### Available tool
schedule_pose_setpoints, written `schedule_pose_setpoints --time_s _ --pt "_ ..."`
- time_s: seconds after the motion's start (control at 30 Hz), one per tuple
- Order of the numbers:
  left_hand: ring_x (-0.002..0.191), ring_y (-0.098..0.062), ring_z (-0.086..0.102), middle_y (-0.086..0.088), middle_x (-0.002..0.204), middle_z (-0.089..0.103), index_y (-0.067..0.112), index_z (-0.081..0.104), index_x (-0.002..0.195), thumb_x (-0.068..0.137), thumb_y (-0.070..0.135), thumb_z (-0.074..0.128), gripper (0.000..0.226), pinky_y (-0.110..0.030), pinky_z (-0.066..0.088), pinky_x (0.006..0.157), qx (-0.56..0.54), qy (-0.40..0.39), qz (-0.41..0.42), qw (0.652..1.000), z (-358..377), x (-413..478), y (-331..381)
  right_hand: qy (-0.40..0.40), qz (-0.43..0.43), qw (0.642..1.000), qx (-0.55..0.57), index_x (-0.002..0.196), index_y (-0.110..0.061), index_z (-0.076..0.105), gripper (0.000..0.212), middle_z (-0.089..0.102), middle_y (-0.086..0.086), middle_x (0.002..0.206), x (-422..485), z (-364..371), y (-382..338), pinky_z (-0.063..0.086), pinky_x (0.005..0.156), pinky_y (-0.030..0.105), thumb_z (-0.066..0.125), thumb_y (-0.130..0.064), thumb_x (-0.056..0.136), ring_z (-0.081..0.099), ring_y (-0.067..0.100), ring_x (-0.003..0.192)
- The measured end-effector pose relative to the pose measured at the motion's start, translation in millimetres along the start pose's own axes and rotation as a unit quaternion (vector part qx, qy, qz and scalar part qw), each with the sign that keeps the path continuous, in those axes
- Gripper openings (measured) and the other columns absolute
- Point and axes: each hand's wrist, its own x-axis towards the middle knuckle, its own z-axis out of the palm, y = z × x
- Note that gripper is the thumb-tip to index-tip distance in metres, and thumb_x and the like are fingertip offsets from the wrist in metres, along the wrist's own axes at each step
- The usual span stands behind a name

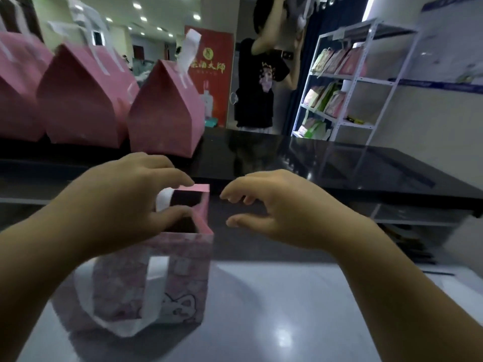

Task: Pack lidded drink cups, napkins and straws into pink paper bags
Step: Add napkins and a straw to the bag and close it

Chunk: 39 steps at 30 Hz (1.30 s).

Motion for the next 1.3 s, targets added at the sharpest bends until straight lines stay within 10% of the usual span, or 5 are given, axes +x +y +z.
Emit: schedule_pose_setpoints --time_s 0.37,0.93,1.3 --pt "0.084 0.003 0.050 0.023 0.104 0.054 0.041 0.054 0.116 0.076 0.063 0.046 0.047 -0.011 0.039 0.065 -0.108 -0.095 0.060 0.988 110 41 208 -0.082 0.177 0.980 -0.034 0.124 -0.037 0.049 0.040 0.059 -0.016 0.117 -214 -1 116 0.049 0.083 0.028 0.056 -0.050 0.087 0.054 0.006 0.102" --pt "0.076 0.006 0.053 0.027 0.088 0.054 0.043 0.056 0.103 0.082 0.057 0.051 0.026 -0.016 0.042 0.066 -0.240 -0.247 0.064 0.937 320 147 366 -0.096 0.530 0.842 0.027 0.120 -0.035 0.051 0.038 0.059 -0.017 0.113 -400 54 324 0.044 0.074 0.027 0.055 -0.052 0.087 0.055 0.006 0.097" --pt "0.108 -0.006 0.044 0.015 0.118 0.050 0.033 0.055 0.119 0.089 0.038 0.052 0.030 -0.017 0.035 0.089 -0.317 -0.258 0.033 0.912 398 201 476 -0.028 0.573 0.817 0.068 0.147 -0.015 0.018 0.069 0.025 0.004 0.150 -464 82 448 0.033 0.104 0.036 0.053 -0.038 0.093 0.023 0.023 0.133"
